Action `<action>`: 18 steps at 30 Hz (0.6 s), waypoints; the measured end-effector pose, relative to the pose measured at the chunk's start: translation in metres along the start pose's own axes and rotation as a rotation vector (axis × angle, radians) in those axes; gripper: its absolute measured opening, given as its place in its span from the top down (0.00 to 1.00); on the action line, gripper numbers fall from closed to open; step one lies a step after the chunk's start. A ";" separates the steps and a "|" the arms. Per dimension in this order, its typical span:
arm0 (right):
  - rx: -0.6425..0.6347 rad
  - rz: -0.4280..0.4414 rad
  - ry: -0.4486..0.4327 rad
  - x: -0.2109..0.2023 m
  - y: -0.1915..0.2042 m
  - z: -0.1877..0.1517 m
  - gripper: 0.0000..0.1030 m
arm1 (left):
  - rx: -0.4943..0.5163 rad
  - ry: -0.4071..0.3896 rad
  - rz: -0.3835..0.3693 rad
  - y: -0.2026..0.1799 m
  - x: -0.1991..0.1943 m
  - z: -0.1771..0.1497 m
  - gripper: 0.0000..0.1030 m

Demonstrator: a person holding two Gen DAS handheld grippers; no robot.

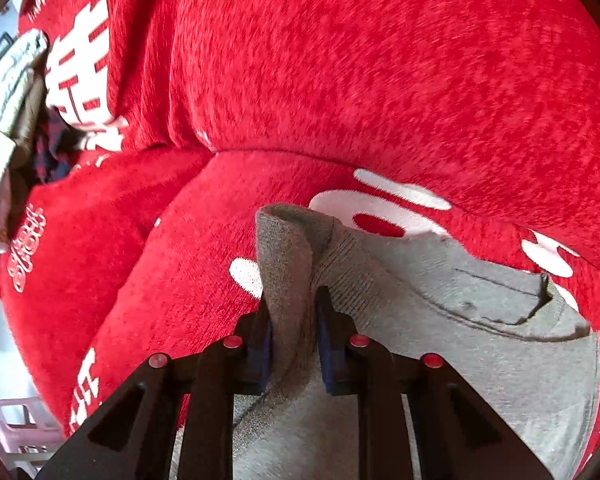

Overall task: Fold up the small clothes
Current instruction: 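Lift and carry the folded sweater with both grippers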

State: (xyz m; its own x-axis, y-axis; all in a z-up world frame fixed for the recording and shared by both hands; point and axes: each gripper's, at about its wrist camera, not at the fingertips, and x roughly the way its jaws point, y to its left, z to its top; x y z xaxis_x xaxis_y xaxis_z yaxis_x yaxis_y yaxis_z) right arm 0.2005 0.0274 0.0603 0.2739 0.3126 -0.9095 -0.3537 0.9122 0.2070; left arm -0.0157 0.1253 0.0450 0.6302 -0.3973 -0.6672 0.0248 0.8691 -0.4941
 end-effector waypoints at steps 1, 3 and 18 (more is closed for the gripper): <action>0.010 0.012 -0.004 -0.004 -0.004 0.001 0.80 | 0.014 -0.003 0.009 -0.004 -0.002 0.001 0.91; 0.030 0.039 -0.009 -0.012 -0.013 0.002 0.80 | 0.045 -0.008 0.029 -0.014 -0.008 0.003 0.91; 0.137 0.170 -0.067 -0.052 -0.061 0.006 0.81 | 0.179 0.019 0.140 -0.078 -0.012 0.013 0.91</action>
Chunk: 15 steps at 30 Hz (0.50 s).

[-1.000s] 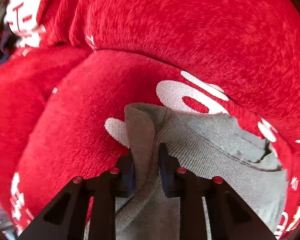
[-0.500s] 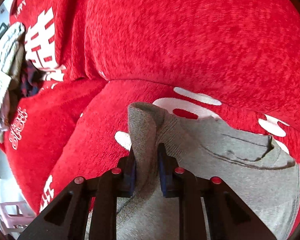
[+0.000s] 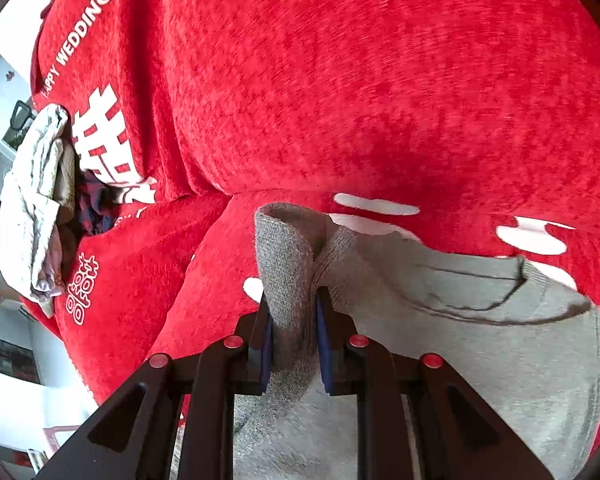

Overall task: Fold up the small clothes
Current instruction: 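Lift and carry the folded sweater with both grippers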

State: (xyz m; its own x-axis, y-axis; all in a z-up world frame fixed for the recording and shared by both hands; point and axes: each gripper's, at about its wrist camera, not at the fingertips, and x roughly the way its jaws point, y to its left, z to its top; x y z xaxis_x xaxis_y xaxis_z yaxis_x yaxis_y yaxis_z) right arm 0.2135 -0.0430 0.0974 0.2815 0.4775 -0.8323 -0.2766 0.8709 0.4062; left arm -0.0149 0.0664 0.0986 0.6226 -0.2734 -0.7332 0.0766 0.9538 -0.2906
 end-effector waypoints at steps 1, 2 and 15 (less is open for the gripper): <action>0.005 0.003 -0.004 -0.005 -0.006 0.000 0.81 | 0.011 0.001 0.005 -0.006 0.000 0.002 0.91; 0.009 0.004 -0.007 -0.009 -0.010 0.000 0.81 | 0.020 0.002 0.009 -0.010 0.000 0.003 0.91; 0.062 0.015 -0.044 -0.051 -0.068 -0.002 0.81 | 0.135 0.042 0.040 -0.077 0.012 0.016 0.91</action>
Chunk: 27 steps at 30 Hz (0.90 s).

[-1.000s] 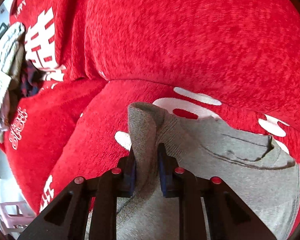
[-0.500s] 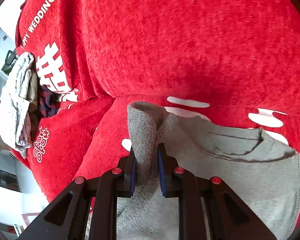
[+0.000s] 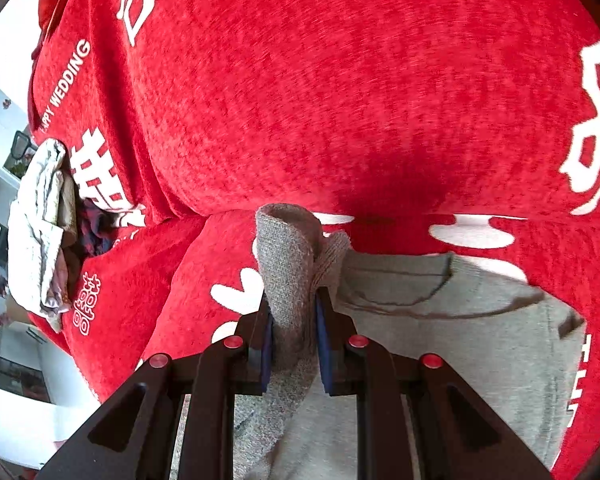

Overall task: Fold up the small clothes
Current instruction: 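Lift and carry the folded sweater with both grippers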

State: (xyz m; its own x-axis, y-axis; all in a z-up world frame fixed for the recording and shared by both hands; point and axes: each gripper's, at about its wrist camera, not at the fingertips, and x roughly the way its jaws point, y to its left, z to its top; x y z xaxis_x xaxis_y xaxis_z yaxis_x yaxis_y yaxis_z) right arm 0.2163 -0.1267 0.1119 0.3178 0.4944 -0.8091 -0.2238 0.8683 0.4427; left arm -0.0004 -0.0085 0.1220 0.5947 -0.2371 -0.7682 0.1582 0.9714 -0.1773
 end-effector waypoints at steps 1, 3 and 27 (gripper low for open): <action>0.002 0.000 -0.003 -0.003 -0.004 0.000 0.81 | 0.008 0.002 0.001 -0.004 0.001 0.001 0.91; 0.009 0.003 -0.010 -0.010 -0.012 0.000 0.81 | 0.024 0.010 0.003 -0.011 0.003 0.004 0.91; -0.079 0.113 0.015 -0.054 -0.108 -0.005 0.81 | 0.273 0.086 0.097 -0.145 0.053 -0.011 0.91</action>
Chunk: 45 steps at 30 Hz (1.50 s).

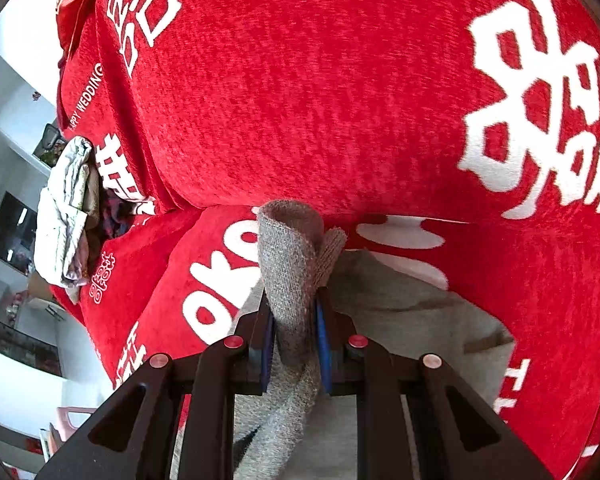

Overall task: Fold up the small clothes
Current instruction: 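Lift and carry the folded sweater with both grippers, then lower the folded sweater onto the cushion and open both grippers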

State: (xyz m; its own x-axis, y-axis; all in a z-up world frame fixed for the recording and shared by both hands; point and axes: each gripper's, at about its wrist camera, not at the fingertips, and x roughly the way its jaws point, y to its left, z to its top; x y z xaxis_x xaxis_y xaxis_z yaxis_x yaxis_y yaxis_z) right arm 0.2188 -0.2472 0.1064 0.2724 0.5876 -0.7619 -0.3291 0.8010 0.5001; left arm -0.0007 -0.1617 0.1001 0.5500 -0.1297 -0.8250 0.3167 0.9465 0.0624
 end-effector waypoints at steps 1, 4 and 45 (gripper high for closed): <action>0.000 0.001 -0.001 -0.001 -0.004 -0.001 0.81 | 0.008 0.005 0.003 -0.005 0.003 0.001 0.91; 0.001 0.011 -0.005 -0.006 -0.019 -0.005 0.81 | 0.039 0.022 0.014 -0.026 0.013 0.004 0.91; 0.087 -0.011 -0.068 -0.050 -0.068 -0.085 0.41 | -0.066 -0.059 -0.099 0.010 -0.003 -0.010 0.42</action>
State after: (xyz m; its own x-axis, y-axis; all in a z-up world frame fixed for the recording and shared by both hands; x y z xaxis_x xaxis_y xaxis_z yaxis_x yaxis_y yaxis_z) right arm 0.1510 -0.3409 0.0759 0.3372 0.5830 -0.7392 -0.2468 0.8125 0.5282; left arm -0.0070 -0.1489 0.0971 0.5634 -0.2389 -0.7909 0.3216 0.9452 -0.0564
